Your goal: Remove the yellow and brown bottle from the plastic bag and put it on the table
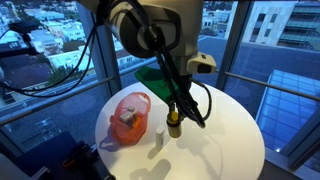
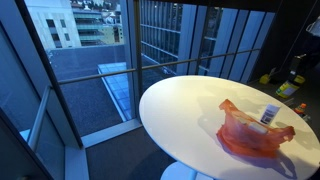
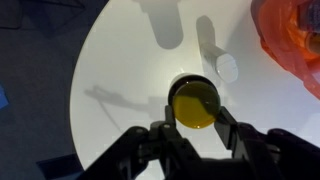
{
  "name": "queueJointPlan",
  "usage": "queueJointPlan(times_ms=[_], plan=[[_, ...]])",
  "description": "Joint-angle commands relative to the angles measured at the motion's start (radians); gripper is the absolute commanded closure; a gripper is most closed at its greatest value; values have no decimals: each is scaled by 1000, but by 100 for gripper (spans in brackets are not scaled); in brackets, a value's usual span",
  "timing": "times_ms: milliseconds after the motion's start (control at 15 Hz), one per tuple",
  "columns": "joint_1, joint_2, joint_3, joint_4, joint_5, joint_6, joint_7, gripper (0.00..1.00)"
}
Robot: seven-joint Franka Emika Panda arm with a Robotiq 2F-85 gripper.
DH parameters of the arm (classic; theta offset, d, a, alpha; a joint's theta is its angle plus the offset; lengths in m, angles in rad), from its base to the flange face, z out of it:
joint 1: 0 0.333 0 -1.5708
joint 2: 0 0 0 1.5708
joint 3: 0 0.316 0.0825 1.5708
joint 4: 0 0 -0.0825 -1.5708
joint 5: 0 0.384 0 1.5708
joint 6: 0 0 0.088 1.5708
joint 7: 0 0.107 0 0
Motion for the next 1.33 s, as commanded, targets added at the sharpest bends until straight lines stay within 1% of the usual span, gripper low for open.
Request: queueJointPlan(times_ms=[0,600,1067,1267], plan=[[-19,40,-18,15,-30,-31,14,81],[-54,178,-54,-1,-30,-26,4,81],[-55,250,-57,-4,-52,-19,17,81],[-49,260,-58,-12,-92,1,37,81]])
